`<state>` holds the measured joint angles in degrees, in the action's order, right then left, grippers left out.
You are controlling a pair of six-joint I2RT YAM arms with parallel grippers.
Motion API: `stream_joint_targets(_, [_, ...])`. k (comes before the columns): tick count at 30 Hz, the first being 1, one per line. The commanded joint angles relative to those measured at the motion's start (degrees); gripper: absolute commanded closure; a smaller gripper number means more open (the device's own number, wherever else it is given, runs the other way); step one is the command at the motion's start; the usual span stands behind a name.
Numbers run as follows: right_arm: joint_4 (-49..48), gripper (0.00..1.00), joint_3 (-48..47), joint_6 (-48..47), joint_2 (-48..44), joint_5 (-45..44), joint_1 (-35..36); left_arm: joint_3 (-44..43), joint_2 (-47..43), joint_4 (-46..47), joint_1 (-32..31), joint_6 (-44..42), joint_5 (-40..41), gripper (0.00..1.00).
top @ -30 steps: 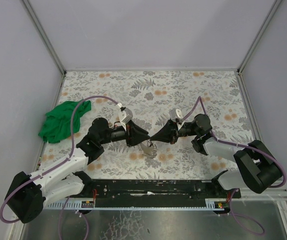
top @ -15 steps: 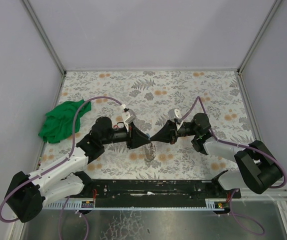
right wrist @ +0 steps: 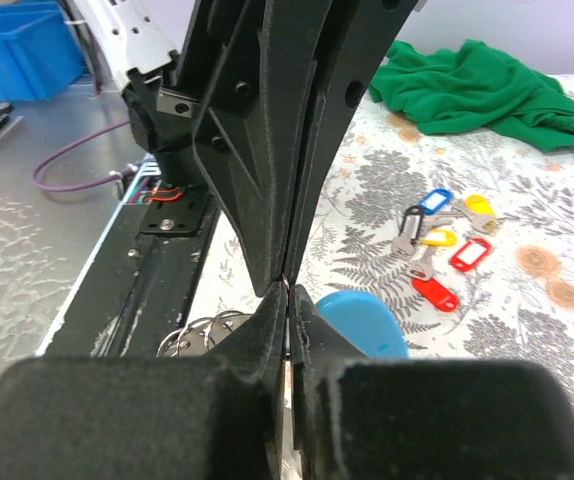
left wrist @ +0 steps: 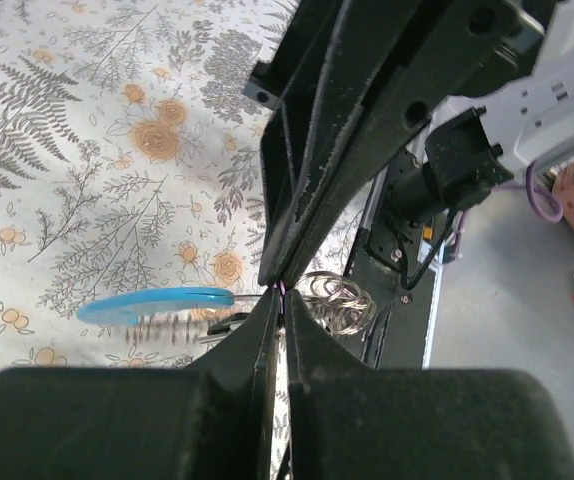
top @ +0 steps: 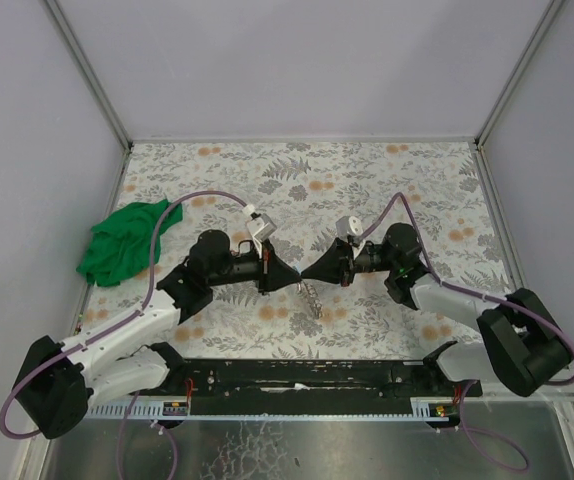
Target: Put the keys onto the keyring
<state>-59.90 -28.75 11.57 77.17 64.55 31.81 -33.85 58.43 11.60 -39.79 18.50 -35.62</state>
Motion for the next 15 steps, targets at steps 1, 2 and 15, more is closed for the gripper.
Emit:
stream_joint_targets(1, [12.14,0.90,-3.19,-9.51,-6.96,-6.92,-0.06,-2.23,-0.81,-1.77,-0.38,9.67,8.68,1.00])
stream_joint_targets(2, [16.03,0.84,-3.39,-11.49,-8.56,-8.54,-0.04,-2.10,-1.30,-2.37,-0.35,12.39,11.20,1.00])
stream_joint_targets(15, [33.36,0.60,-2.41,-26.01,-20.34,-12.71,4.17,-6.44,-1.38,-17.31,-0.73,42.60,36.74,1.00])
